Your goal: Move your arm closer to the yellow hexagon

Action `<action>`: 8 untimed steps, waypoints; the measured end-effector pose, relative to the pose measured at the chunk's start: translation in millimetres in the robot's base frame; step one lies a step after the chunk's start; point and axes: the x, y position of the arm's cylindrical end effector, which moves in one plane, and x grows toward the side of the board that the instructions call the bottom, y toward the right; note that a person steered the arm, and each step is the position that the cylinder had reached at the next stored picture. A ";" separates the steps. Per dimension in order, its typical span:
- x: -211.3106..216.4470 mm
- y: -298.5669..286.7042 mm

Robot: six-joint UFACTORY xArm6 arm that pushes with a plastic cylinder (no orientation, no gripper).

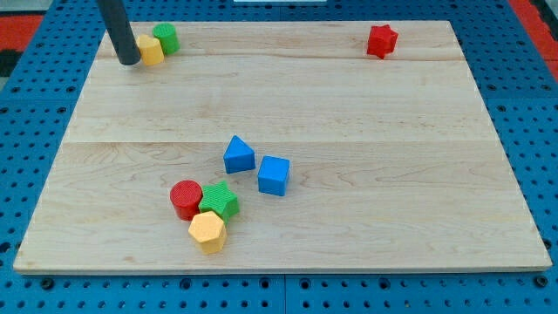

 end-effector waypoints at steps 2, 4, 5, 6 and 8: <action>14.0 7.9; 109.1 43.6; 126.3 68.2; 155.1 62.2; 259.0 18.1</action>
